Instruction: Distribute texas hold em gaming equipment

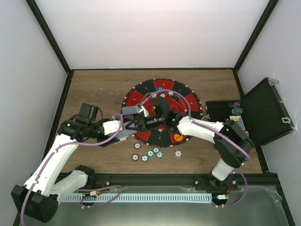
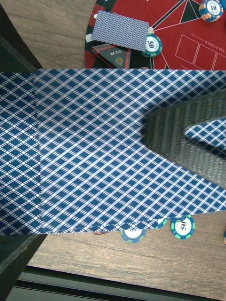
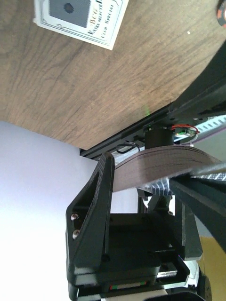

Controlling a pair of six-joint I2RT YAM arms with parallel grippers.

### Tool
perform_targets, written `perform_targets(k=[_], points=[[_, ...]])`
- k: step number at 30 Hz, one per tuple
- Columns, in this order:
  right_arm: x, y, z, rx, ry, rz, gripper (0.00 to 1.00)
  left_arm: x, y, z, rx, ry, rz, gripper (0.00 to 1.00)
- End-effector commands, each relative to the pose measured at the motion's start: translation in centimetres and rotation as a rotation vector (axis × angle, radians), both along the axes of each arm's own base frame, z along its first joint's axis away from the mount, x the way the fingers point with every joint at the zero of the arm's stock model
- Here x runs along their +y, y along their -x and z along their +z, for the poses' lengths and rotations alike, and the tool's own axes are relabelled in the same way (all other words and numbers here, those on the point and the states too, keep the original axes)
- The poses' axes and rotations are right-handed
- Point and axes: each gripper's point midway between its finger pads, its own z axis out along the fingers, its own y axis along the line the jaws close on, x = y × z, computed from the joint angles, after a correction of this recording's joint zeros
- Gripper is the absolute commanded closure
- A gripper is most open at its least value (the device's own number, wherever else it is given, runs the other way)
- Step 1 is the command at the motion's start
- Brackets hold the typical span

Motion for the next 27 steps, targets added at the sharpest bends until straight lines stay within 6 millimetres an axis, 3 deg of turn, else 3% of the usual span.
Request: perform_targets(k=[1,9,15,17,21,27], points=[[-1.4,-0.6,0.6,-0.023,0.027,-0.048,0.66,-0.6,-0.3,1.2,-0.036,0.041,-0.018,0.92],[-3.2,-1.0,1.7,-0.043,0.027,-0.094,0.93,-0.5,-0.4,1.0,-0.034,0.034,-0.014,0.92],[-5.1,-2.3,3.4,-0.072,0.011,-0.139,0.99,-0.4,-0.5,0.6,-0.027,0.027,-0.011,0.92],[-6.7,-3.9,4.1,-0.086,0.011,-0.177,0.99,-0.4,-0.5,0.5,-0.025,0.025,-0.009,0.92],[-10.7,-9.1,5.1,-0.125,0.019,-0.290,0.99,-0.4,-0.6,0.6,-0.026,0.024,-0.008,0.92],[-14.9,-19.4,2.0,-0.153,0.142,-0.441,0.99,-0.4,-0.4,0.8,-0.018,0.025,-0.009,0.92]])
